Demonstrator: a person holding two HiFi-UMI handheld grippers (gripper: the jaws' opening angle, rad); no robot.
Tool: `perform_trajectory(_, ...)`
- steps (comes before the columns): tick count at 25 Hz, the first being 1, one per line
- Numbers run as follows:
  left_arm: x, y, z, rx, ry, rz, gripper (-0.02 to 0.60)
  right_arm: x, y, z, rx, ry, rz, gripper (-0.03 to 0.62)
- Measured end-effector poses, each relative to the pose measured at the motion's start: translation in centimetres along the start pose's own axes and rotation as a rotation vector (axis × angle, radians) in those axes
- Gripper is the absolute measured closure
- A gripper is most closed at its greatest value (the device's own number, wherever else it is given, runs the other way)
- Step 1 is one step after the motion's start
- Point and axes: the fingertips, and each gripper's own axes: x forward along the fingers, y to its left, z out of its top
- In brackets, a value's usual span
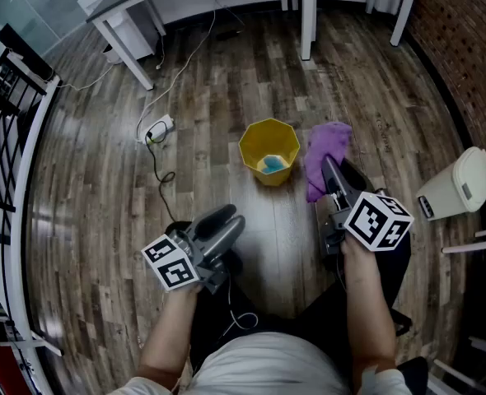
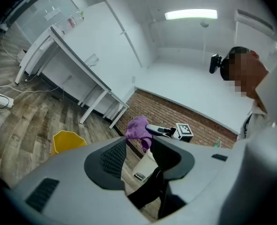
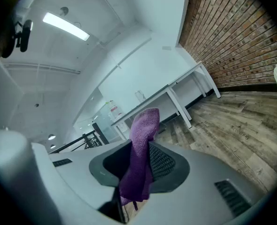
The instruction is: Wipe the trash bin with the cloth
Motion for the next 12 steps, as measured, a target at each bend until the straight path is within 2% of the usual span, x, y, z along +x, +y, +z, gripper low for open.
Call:
perform_trajectory(5,4.9,1.7,-0.3,-0.033,0.104,-0.049,0.407,3.6,-4.7,-1.7,-0.012,0.069,-0.097,0.487)
perform_trajectory(8,7.9,1.8,1.5,-0.083,0.137,-0.067,0.407,5.7,-6.3,-1.3,0.014,0.122,-0.143,0.488)
perform_trajectory(12,8.8,-0.3,3.2,-0.03,0.2,-0.101,0.407,5.9,-5.7,-0.7,0.004,0.162,-0.159,0.488)
